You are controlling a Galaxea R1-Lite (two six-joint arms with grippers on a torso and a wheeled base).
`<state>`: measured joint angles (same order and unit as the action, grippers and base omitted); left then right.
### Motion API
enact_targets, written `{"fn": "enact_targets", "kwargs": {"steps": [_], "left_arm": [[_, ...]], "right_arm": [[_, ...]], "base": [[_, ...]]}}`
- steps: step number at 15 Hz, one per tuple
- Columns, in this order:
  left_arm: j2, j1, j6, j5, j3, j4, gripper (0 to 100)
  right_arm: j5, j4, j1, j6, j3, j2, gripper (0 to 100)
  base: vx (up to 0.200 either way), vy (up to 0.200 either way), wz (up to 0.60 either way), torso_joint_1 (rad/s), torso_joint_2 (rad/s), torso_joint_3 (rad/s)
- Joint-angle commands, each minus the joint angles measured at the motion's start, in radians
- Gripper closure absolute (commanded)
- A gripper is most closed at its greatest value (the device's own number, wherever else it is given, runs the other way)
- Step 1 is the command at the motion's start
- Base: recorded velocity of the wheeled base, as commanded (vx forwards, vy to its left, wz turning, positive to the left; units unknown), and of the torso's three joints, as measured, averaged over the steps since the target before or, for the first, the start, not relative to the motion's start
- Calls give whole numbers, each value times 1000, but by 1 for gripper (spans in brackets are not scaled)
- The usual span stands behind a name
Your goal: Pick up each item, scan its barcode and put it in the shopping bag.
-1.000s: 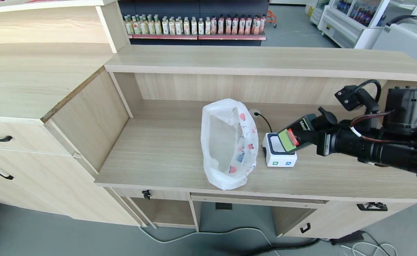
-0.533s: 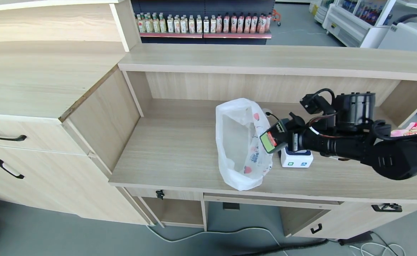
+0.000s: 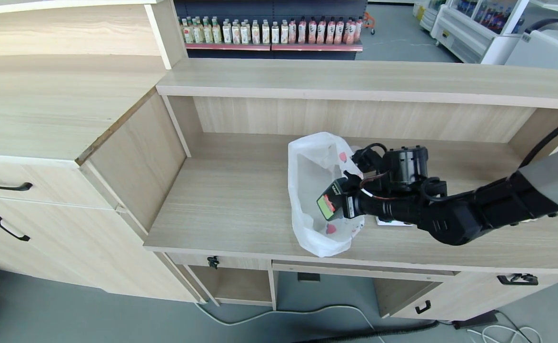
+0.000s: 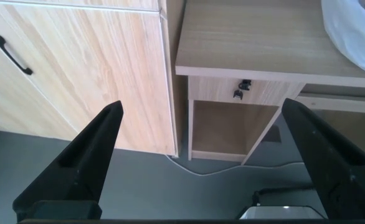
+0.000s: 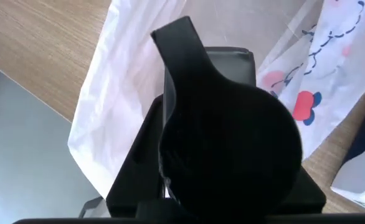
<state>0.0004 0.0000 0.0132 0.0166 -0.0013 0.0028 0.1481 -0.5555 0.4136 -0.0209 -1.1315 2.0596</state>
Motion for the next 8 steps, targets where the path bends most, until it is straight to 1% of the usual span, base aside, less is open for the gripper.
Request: {"fn": "enact_targets", "kwargs": {"steps": [1, 6, 8], "left_arm": [[0, 0, 1, 0, 0, 0, 0], [0, 0, 1, 0, 0, 0, 0], [0, 0, 1, 0, 0, 0, 0]], "right_arm": [[-1, -1, 19, -1, -22, 47, 100], [-35, -6, 31, -11, -129, 160, 100], [-39, -4, 45, -11, -152, 182, 100]], "base": [[0, 0, 0, 0, 0, 0], [0, 0, 0, 0, 0, 0], [0, 0, 0, 0, 0, 0]]}}
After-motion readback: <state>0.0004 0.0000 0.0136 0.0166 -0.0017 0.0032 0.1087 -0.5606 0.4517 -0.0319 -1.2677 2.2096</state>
